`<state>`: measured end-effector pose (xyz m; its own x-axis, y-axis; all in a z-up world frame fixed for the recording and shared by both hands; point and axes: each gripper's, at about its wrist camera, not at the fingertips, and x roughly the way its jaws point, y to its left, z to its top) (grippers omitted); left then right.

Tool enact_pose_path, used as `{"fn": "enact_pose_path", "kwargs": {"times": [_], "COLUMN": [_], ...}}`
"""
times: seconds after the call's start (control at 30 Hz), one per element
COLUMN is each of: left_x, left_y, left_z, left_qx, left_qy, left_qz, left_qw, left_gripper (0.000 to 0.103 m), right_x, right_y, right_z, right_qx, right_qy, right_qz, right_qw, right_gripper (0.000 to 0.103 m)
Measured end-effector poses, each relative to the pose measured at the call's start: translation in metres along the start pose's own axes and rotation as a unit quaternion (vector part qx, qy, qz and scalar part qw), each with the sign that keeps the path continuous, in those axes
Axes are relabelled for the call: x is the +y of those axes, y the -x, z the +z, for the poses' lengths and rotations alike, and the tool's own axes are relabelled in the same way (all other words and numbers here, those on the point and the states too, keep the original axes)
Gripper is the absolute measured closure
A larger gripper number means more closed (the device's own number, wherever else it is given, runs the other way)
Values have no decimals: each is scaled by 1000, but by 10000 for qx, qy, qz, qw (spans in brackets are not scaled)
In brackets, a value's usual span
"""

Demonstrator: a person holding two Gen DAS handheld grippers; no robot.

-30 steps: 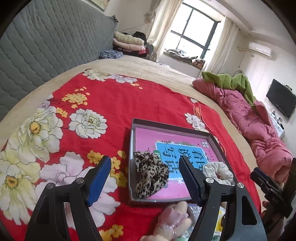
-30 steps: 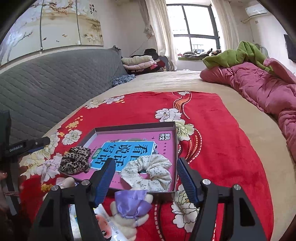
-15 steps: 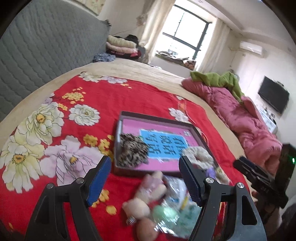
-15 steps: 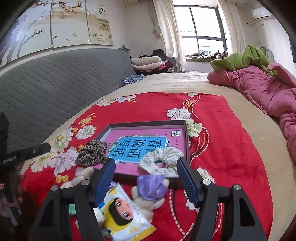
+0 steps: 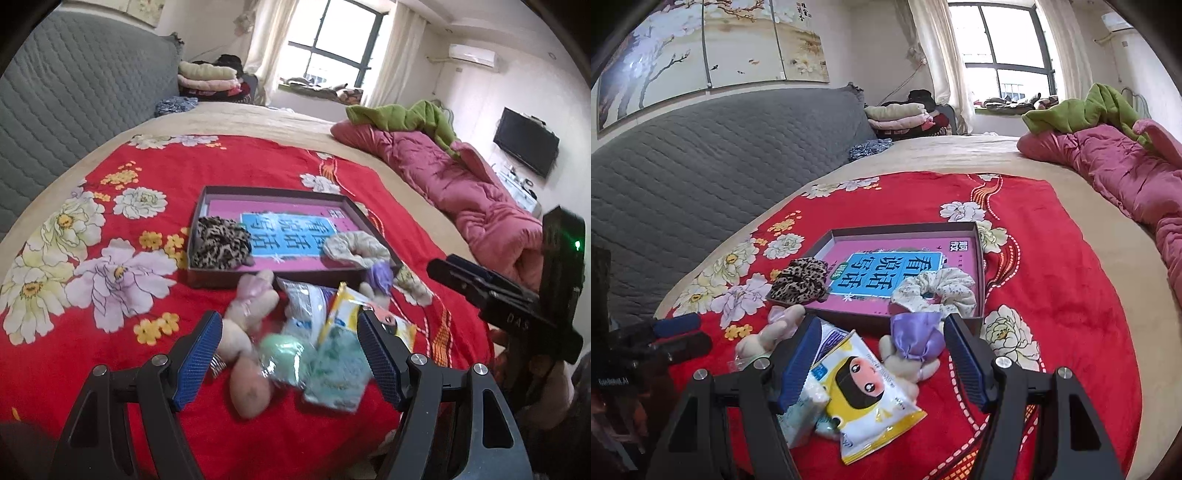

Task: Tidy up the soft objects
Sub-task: 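Withdraw both open tools back toward the remaining pile of items, then grasp the green Flower tissue pack with the left tool while the right tool grasps the yellow cartoon wipes pack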

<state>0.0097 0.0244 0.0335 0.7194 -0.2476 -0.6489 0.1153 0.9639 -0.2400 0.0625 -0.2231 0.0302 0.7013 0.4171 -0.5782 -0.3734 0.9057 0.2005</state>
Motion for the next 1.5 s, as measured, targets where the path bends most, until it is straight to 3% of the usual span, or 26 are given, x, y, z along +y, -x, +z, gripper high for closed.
{"fn": "enact_pose_path", "kwargs": {"times": [0.27,0.53,1.03,1.5], "left_x": [-17,-37,-38,-31], "left_y": [3,-14,-51,-81], "left_z": [-13,-32,-54,-53], "left_qx": [181,680,1445,1555], "left_qy": [-185,-437,-270,-146], "left_qz": [-234,-553,-761,-679], "left_qw": [9994,9952,9862,9854], "left_gripper": [26,26,26,26], "right_x": [3,2,2,2], "right_y": [7,10,1,-13], "right_z": [-7,-12,-20,-28], "right_qx": [104,200,440,796], "right_qy": [79,136,322,500], "right_qz": [-7,-29,-63,-21], "right_qw": [9999,9997,9985,9956], "right_gripper": [35,35,35,35]}}
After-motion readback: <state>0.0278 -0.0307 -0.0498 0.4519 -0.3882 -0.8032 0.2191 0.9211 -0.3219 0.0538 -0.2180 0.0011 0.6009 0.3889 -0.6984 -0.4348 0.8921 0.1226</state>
